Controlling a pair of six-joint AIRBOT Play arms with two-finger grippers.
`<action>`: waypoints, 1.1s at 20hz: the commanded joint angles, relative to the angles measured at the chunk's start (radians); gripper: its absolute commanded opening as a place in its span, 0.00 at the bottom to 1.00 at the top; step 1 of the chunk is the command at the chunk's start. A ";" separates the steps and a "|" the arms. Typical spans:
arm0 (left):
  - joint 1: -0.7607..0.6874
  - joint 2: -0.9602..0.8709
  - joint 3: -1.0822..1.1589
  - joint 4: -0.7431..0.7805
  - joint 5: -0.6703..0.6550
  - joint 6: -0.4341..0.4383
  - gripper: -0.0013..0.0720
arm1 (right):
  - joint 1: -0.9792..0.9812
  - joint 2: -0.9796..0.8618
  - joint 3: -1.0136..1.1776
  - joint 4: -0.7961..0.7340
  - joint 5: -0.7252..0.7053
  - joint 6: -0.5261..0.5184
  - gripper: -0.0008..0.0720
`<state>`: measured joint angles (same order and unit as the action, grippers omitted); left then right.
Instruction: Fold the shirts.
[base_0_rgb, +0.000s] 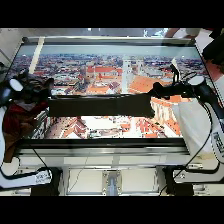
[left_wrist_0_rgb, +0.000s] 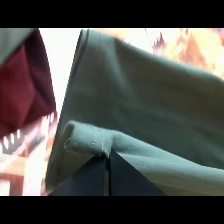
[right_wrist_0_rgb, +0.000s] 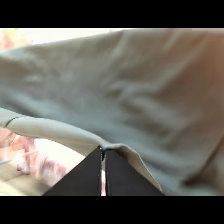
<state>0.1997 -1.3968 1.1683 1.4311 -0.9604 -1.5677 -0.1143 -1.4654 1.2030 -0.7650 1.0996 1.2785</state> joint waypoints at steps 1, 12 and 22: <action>-0.093 -0.211 0.164 0.201 0.059 -0.107 0.02 | 0.018 -0.182 0.121 -0.023 -0.046 -0.013 0.02; -0.113 -0.296 0.188 0.261 0.130 -0.157 0.40 | 0.058 -0.299 0.151 -0.101 -0.090 -0.013 0.21; -0.118 0.098 0.188 0.267 0.130 -0.128 0.82 | -0.080 -0.034 0.392 -0.544 0.209 0.075 0.48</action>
<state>0.0868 -1.3964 1.3560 1.7004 -0.8307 -1.7187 -0.1471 -1.5684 1.5658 -1.1007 1.2663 1.2926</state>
